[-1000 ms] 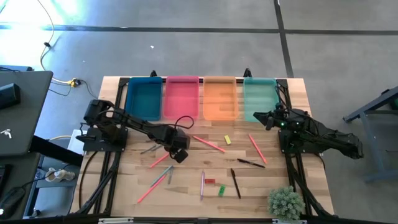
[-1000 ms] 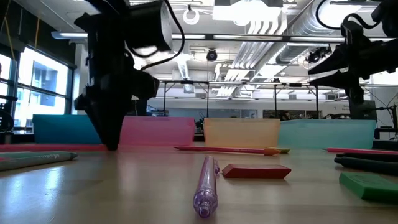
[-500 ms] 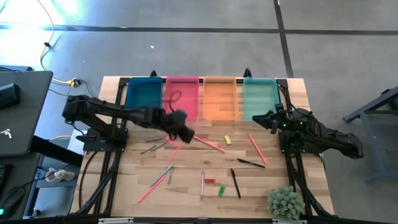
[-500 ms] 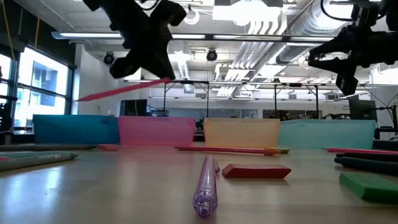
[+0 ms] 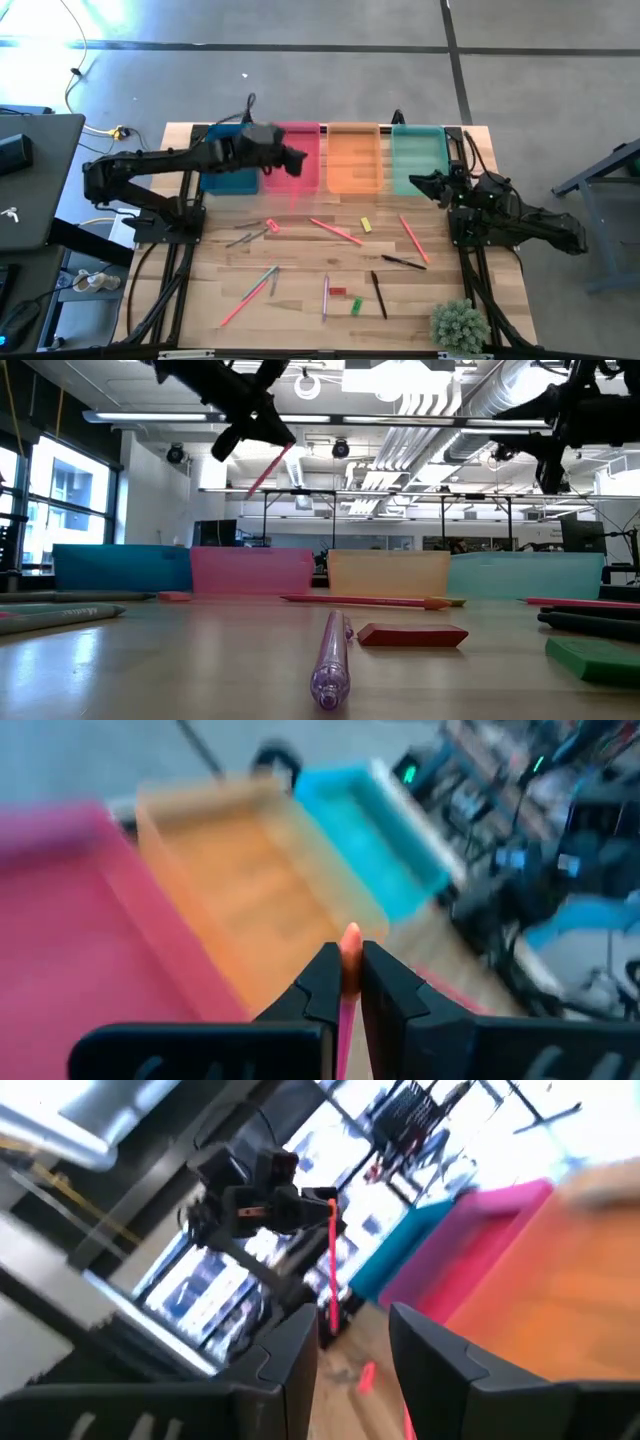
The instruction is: Sort crayons/erasers/pens/pencils in bins
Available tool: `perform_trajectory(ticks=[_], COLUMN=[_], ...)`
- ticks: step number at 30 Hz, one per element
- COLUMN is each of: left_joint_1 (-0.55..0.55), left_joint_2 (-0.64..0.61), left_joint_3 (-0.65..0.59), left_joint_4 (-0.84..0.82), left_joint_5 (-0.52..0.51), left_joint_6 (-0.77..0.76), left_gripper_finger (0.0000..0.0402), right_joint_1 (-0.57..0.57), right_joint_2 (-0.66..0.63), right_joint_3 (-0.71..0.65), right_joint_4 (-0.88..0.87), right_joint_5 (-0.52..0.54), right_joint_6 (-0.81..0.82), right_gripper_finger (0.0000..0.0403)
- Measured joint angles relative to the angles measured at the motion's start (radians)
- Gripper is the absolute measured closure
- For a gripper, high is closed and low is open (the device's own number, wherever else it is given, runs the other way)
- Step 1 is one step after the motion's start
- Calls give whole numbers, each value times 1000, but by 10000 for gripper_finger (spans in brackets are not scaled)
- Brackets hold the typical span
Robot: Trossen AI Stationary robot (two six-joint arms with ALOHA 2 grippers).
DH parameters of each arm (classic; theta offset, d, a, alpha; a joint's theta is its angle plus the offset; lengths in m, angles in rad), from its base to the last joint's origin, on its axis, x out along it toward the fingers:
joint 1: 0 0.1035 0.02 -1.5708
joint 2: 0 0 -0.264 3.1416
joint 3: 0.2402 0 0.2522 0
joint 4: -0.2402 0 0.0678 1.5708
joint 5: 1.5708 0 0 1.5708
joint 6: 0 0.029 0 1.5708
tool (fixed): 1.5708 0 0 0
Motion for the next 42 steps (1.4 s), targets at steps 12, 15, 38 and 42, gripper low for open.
perform_trajectory(ticks=[12,15,38,42], left_joint_1=[284,301,300,300], left_joint_2=[49,84,323,325], left_joint_3=[0,0,0,0], left_joint_4=[64,54,19,17], left_joint_5=[149,175,151,149], left_joint_6=[206,250,280,279], left_gripper_finger=[394,394,385,376], right_joint_1=[0,0,3,44], right_joint_2=[165,238,764,800], right_joint_3=[170,189,553,573], right_joint_4=[-8,-12,-436,-437], right_joint_5=[314,352,149,132], right_joint_6=[-87,-84,-148,-165], right_gripper_finger=[284,284,284,284])
